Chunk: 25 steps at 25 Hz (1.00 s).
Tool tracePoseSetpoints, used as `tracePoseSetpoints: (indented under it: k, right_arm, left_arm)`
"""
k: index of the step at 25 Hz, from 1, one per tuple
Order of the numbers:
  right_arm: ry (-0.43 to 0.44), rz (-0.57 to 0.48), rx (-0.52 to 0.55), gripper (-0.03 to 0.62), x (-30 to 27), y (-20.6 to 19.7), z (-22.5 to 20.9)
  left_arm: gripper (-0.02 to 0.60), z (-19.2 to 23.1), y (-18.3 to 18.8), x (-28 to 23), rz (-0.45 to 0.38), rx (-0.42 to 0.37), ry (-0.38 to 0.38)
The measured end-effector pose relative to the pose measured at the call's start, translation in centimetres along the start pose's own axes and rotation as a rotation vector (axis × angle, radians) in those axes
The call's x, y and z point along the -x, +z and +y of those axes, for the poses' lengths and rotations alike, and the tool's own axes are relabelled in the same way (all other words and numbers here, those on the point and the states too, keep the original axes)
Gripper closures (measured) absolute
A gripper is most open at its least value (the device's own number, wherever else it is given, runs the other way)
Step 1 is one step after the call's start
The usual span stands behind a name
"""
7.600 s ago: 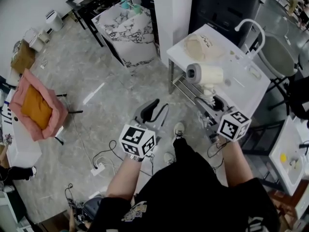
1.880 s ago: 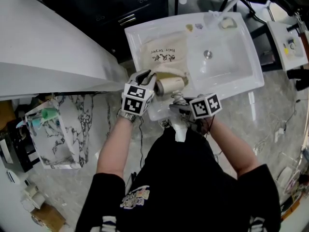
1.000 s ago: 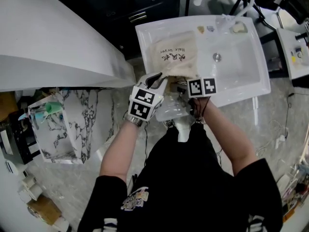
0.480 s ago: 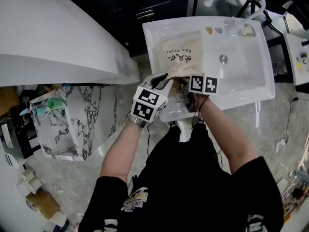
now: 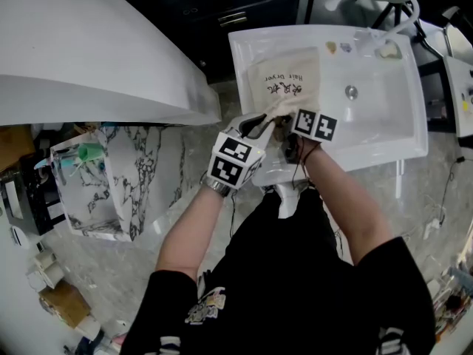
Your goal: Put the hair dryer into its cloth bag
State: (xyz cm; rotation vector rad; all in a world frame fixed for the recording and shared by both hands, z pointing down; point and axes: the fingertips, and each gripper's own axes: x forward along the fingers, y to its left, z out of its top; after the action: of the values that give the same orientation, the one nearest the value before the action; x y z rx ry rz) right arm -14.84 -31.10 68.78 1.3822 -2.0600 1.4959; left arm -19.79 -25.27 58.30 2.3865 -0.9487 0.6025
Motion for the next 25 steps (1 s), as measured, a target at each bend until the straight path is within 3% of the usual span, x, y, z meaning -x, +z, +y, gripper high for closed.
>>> tracePoseSetpoints:
  k: [9, 14, 25]
  right_arm:
    - [-0.069, 0.019, 0.040, 0.352, -1.2, -0.1, -0.6]
    - [-0.058, 0.062, 0.065, 0.339, -1.5, -0.6, -0.4]
    - [0.003, 0.073, 0.075, 0.192, 0.4, -0.9, 0.9]
  left_arm:
    - [0.509, 0.0, -0.5, 0.2, -0.007, 0.054, -0.013]
    - [0.509, 0.3, -0.8, 0.3, -0.011, 0.082, -0.010]
    - [0.509, 0.6, -0.8, 0.1, -0.025, 0.096, 0.034]
